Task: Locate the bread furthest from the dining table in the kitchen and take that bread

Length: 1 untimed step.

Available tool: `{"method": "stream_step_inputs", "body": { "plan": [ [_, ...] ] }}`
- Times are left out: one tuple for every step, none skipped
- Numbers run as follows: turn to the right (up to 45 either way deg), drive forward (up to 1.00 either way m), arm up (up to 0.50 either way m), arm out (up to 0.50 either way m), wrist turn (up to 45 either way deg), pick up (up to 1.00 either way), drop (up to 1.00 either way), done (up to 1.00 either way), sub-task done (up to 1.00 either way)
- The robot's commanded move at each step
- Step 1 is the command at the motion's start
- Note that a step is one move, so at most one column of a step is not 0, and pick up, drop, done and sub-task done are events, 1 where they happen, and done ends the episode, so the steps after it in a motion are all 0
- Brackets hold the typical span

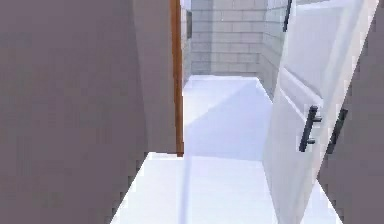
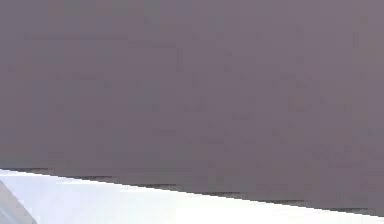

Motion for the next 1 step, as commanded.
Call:
{"method": "stream_step_inputs", "body": {
  "plan": [
    [0.0,1.0,0.0,0.0,0.0,0.0,0.0,0.0,0.0]
  ]
}}
